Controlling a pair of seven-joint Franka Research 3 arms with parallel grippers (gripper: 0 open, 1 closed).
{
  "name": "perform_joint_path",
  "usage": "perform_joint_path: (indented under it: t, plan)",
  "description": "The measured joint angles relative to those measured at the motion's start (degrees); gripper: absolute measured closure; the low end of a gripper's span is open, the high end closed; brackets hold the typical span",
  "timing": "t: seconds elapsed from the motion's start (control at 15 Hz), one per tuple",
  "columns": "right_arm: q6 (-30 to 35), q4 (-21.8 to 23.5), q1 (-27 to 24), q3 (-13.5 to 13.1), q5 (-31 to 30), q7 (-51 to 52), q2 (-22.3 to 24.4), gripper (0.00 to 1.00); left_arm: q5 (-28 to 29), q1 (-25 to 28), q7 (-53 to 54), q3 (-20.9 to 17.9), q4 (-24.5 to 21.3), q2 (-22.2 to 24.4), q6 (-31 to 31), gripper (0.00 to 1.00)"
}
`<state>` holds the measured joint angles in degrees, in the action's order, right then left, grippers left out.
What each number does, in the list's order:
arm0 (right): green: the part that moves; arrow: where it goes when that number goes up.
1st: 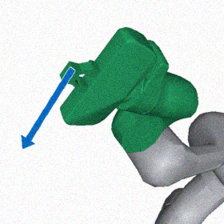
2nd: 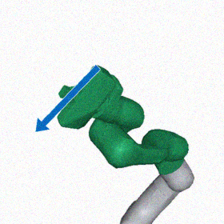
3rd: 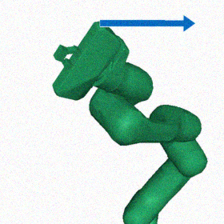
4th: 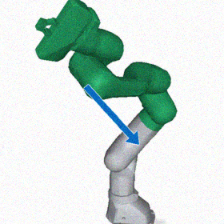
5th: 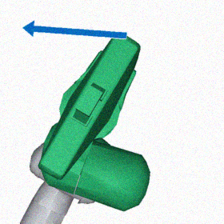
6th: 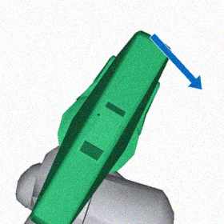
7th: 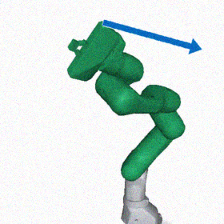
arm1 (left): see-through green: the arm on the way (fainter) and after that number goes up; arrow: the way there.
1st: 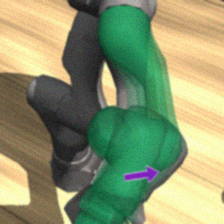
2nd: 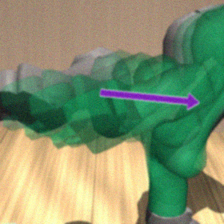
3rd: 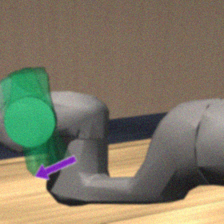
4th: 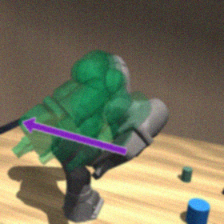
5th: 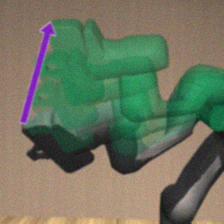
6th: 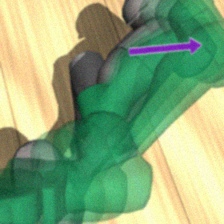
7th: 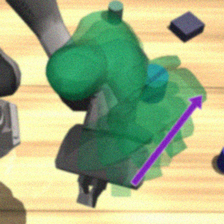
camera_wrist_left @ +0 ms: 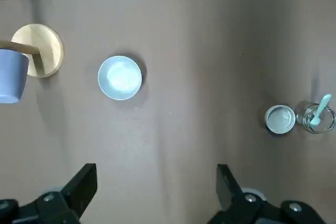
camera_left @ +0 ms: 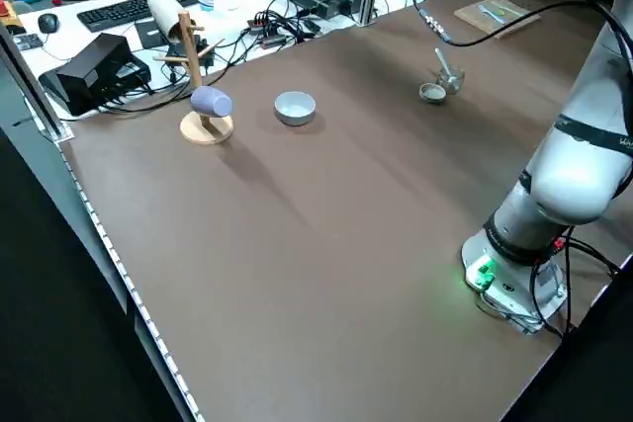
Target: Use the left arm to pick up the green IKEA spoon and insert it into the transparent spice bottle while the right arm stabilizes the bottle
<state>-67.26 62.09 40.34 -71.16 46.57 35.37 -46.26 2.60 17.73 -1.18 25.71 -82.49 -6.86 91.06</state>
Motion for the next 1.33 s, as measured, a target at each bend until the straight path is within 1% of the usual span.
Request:
perform_joint_path:
  t: [0.33, 0.4, 0.47, 0.6, 0.67, 0.73, 0.8, 0.87, 1.0, 1.07, 1.13, 1.2, 1.33]
  plan:
    - [0.32, 0.0, 0.31, -1.26, -0.71, -3.37, -0.01, 0.0, 0.25, -0.24, -0.89, -0.2, -0.14, -0.14, 0.0, 0.0]
    - [0.34, -0.01, 0.46, -1.92, -0.77, -3.65, -0.03, 0.0, 0.25, -1.26, -1.23, -1.18, -0.15, -0.14, 0.0, 0.0]
    - [0.56, -0.01, 0.58, -2.72, -0.84, -3.92, -0.04, 0.0, 0.25, -3.5, -1.62, -3.61, -0.14, -0.14, 0.0, 0.0]
    - [1.18, 0.01, 0.44, -3.84, -0.91, -5.4, -0.03, 0.0, 0.22, -9.23, -2.18, -9.66, -0.24, -0.14, 0.0, 0.0]
    - [1.25, -0.02, -0.14, -4.1, -0.94, -8.25, -0.04, 0.0, -0.48, -12.56, -2.81, -12.94, -0.8, 0.1, 0.04, 0.0]
    - [1.43, -0.28, -0.72, -4.03, -0.94, -9.68, -0.04, 0.0, -0.89, -12.85, -3.16, -13.37, -1.28, 0.41, 0.17, 0.0]
    - [2.48, -1.07, -1.94, -3.39, -0.94, -10.76, -0.03, 0.0, -1.09, -12.74, -3.23, -13.62, -1.76, 0.8, 0.22, 0.0]
    - [4.16, -2.49, -3.98, -1.8, -0.93, -11.53, -0.01, 0.0, -1.16, -12.56, -3.23, -13.83, -2.05, 1.11, 0.22, 0.0]
    - [6.26, -5.91, -9.33, 2.52, -0.95, -12.45, -0.06, 0.0, -1.16, -12.34, -2.79, -14.04, -2.18, 1.38, 0.23, 0.0]
    - [6.63, -7.25, -11.63, 3.81, -0.95, -12.63, -0.09, 0.0, -1.16, -12.33, -2.75, -14.04, -2.19, 1.38, 0.23, 0.0]
    - [6.93, -8.17, -13.15, 4.25, -0.95, -12.63, -0.08, 0.0, -1.16, -12.33, -2.75, -14.04, -2.25, 1.38, 0.23, 0.0]
    - [6.96, -8.77, -13.6, 3.8, -1.15, -12.66, -0.09, 0.0, -1.16, -12.33, -2.75, -14.03, -2.33, 1.38, 0.23, 0.0]
    - [6.86, -9.83, -12.53, 1.48, -2.56, -12.81, -0.03, 0.0, -1.16, -12.33, -2.75, -14.04, -2.48, 1.37, 0.25, 0.0]
